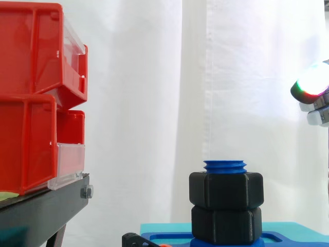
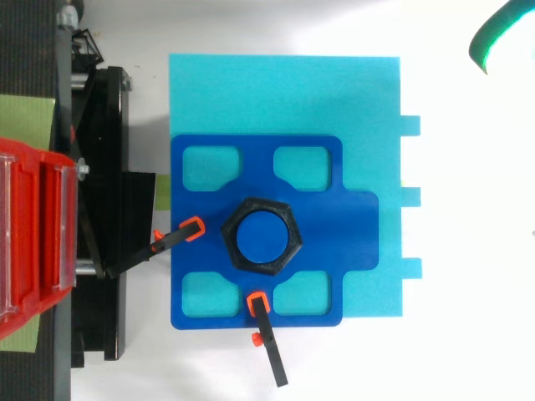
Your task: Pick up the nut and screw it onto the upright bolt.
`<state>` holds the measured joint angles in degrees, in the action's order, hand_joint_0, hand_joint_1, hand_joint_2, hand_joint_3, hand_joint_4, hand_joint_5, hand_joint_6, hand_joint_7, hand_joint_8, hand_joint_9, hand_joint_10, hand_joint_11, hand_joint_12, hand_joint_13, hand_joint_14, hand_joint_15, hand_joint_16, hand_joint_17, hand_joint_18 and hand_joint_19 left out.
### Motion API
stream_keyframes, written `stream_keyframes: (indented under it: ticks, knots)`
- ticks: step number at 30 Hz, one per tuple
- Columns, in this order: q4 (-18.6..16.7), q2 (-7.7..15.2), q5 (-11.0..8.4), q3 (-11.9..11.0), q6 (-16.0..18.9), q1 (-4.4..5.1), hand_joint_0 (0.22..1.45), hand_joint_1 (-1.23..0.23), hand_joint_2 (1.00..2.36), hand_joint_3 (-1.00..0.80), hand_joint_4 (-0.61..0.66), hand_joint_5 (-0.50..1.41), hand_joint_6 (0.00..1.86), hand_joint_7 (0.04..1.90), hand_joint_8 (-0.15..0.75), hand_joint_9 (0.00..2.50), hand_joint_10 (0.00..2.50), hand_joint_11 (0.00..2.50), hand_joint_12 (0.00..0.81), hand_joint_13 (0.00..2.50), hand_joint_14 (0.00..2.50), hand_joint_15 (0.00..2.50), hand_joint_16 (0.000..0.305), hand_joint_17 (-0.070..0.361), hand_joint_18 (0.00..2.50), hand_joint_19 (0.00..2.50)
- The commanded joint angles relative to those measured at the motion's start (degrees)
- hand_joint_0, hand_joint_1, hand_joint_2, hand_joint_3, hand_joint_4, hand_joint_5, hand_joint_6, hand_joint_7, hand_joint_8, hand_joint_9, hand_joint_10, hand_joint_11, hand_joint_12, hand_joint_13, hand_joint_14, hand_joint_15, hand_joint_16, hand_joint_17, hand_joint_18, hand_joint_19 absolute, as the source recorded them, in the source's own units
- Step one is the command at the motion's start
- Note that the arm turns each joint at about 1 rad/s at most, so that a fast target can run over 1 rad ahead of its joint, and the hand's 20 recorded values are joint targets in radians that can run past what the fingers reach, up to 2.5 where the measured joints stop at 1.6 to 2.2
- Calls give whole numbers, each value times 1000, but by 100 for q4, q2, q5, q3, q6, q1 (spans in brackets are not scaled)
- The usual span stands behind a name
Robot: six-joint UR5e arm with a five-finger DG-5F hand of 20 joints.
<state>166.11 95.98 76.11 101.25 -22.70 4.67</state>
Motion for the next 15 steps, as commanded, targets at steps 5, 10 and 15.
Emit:
stream_keyframes:
  ticks: [5, 10, 15]
  knots:
    - [0, 0, 0, 0, 2, 7, 469, -203, 1000, -500, 53, -237, 502, 664, 191, 149, 0, 0, 342, 87, 0, 0, 43, 97, 0, 0]
    - [0, 0, 0, 0, 2, 7, 469, -204, 1000, -500, 52, -236, 502, 663, 195, 151, 0, 0, 342, 91, 0, 0, 43, 96, 0, 0]
    - [0, 0, 0, 0, 2, -2, 470, -209, 1000, -500, 53, -239, 502, 671, 192, 144, 0, 0, 342, 90, 0, 0, 43, 97, 0, 0]
